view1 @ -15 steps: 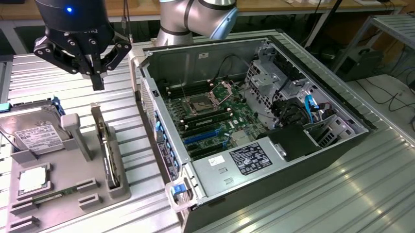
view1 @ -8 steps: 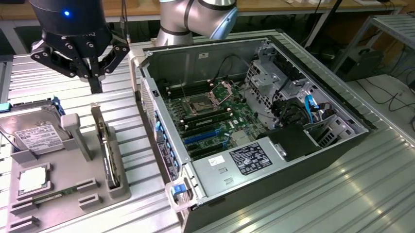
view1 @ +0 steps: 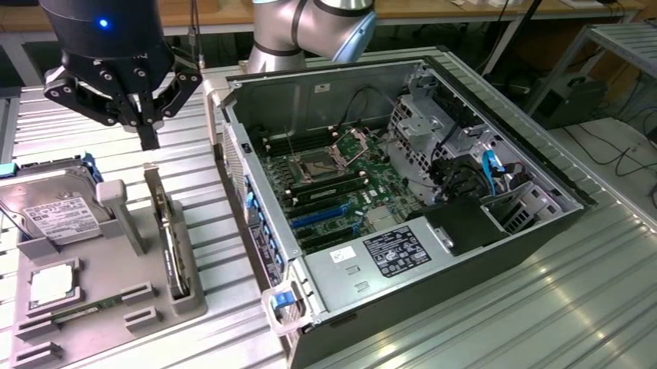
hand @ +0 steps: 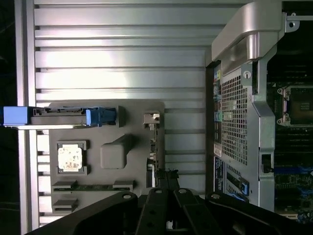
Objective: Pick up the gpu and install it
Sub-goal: 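Pick up the gpu and move the gpu toward the slot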
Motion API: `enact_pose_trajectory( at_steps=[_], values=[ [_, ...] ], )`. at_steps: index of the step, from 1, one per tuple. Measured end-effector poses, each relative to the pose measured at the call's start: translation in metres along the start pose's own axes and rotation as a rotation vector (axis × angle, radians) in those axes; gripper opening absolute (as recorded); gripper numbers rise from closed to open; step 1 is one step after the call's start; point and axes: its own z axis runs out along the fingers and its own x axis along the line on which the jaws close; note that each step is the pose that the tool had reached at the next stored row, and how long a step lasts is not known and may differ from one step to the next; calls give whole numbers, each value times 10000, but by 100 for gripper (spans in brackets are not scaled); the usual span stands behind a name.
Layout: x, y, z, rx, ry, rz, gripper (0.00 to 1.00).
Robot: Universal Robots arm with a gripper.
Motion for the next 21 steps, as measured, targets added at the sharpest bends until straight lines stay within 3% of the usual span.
enact_pose_trajectory(
  at_steps=[9, 12, 14, 20, 21],
  values=[
    [0, 0, 0, 1, 0, 0, 11],
    [0, 0, -1, 1, 1, 0, 29],
    [0, 0, 0, 0, 0, 0, 29],
    [0, 0, 0, 1, 0, 0, 65],
    [0, 0, 0, 1, 1, 0, 65]
  ],
)
